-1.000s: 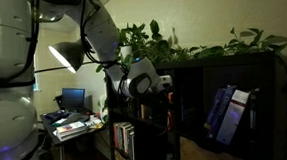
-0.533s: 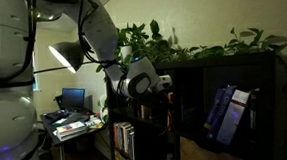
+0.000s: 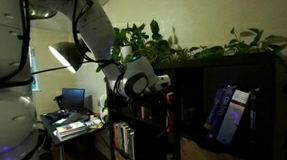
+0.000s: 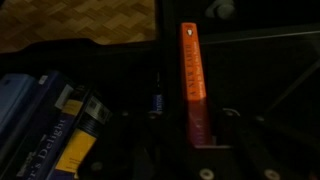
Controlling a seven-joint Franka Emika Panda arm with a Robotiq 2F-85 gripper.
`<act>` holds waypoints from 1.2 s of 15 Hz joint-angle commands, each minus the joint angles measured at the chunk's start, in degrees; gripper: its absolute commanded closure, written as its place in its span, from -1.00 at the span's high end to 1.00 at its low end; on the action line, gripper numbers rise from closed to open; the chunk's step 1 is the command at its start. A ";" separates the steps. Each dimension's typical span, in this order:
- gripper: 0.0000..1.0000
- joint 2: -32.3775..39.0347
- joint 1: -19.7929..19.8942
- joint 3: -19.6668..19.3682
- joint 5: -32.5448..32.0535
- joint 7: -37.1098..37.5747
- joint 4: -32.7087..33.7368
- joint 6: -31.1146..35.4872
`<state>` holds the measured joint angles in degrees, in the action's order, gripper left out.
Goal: Move the orange book to the right shelf
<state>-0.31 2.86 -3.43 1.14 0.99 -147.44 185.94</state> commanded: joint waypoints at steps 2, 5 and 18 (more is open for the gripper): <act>-0.80 -4.96 1.68 -1.41 -0.52 -1.23 -4.11 -1.12; -0.80 -5.83 1.87 -1.63 -0.57 -1.31 -4.94 -1.23; -0.79 -7.46 6.95 1.99 -3.21 -0.18 -5.94 -1.79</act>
<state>-4.32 6.72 -2.12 -0.87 0.80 -151.89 185.76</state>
